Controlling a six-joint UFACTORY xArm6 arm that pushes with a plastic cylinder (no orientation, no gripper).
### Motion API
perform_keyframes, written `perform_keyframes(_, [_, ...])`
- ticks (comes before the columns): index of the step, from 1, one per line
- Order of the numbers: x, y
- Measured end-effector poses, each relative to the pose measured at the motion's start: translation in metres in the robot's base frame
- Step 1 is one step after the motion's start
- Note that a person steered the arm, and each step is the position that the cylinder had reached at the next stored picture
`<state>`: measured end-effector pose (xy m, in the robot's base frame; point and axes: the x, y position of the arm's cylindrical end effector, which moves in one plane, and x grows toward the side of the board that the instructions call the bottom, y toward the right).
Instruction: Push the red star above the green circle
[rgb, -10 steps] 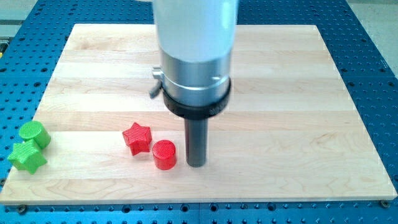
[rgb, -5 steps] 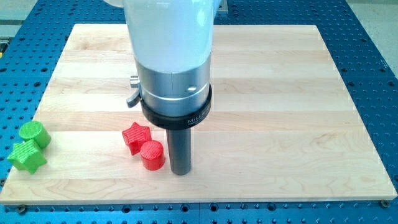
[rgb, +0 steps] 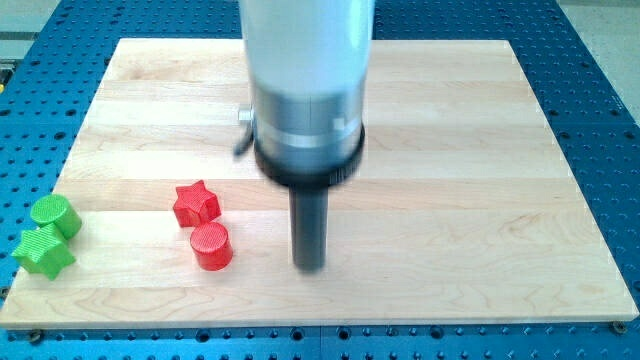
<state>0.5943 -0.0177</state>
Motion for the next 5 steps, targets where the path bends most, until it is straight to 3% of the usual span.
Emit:
perform_keyframes(1, [-0.006,-0.051])
perform_keyframes(3, [-0.123,-0.118])
perform_keyframes(4, [-0.139,-0.152])
perform_keyframes(5, [-0.136,-0.113])
